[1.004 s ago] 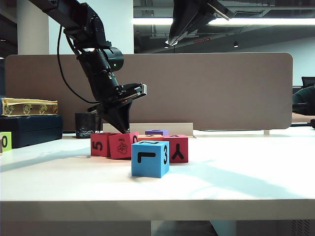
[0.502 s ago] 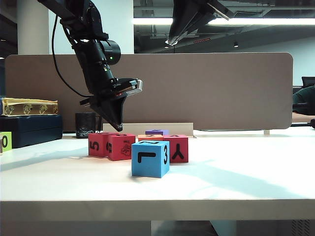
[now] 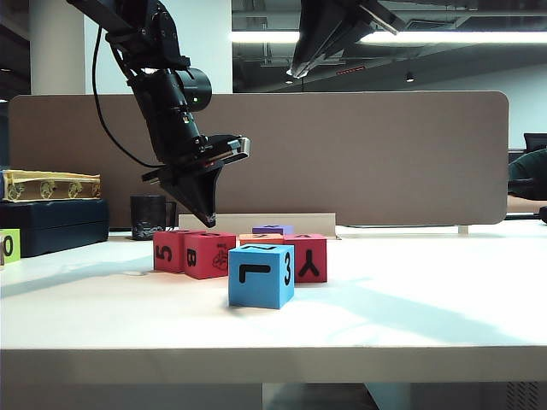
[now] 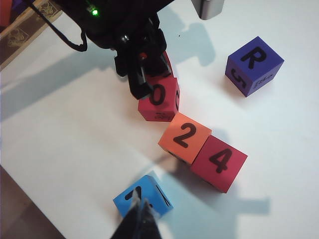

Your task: Select the appropriate blocks from the scattered letter blocks on the table and arrange them in a row to spell out "2024".

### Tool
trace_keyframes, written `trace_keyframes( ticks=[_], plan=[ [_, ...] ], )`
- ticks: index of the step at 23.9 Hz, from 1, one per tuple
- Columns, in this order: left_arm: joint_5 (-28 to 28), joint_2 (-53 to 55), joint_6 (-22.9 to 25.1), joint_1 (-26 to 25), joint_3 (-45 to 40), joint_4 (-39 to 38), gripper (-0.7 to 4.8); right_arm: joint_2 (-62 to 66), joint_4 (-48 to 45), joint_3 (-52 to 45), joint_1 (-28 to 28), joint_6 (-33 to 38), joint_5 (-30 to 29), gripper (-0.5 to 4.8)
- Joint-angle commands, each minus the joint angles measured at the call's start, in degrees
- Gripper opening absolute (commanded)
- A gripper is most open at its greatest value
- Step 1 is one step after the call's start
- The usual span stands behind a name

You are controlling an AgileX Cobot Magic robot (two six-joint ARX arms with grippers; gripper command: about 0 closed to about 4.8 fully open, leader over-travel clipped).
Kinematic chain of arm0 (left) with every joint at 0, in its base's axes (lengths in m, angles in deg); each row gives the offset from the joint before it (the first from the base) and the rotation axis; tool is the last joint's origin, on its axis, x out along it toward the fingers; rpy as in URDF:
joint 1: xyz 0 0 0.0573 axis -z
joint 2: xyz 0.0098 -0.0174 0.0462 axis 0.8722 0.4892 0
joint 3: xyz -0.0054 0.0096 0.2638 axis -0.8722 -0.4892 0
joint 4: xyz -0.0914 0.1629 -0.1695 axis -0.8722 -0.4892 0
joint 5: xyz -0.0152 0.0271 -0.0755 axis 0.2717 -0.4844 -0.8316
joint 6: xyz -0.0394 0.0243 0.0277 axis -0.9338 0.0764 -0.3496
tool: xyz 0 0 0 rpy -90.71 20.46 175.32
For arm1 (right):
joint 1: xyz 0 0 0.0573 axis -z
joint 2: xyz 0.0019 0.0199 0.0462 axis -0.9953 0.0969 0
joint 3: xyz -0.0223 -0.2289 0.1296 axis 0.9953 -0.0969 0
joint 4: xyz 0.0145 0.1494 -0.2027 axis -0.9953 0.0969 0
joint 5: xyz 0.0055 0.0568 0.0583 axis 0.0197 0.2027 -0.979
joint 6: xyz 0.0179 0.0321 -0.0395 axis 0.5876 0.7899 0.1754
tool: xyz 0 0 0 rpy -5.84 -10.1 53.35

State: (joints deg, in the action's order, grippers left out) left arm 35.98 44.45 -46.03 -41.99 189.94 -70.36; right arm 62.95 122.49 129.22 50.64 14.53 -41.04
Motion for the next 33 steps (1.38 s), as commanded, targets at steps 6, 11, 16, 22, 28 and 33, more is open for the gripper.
trace_keyframes(
  ticks=[6,11,16,22,28,33],
  plan=[
    [2.32,0.44,0.22,0.09,0.00,2.32,-0.06,-0.22,-0.83,0.22,-0.04,-0.13,0.09,-0.04],
    [2.27,1.01,0.22,0.09,-0.04,3.04,-0.06,-0.22,-0.61,0.22,-0.04,-0.13,0.07,-0.04],
    [1.18,1.11,0.24,0.09,-0.04,2.99,-0.06,-0.22,-0.44,0.24,-0.04,-0.13,0.07,-0.04],
    [-1.73,1.14,0.28,0.33,-0.04,1.01,-0.06,-0.55,0.72,0.33,-0.02,-0.15,0.52,-0.04],
    [-1.70,1.22,0.90,0.42,-0.04,-0.55,-0.06,-2.05,2.60,0.33,0.02,-1.84,3.63,-0.04],
    [-2.01,1.22,1.62,1.22,-0.07,-1.36,-0.06,-2.73,3.52,1.03,0.24,-2.12,4.37,-0.03]
  ],
)
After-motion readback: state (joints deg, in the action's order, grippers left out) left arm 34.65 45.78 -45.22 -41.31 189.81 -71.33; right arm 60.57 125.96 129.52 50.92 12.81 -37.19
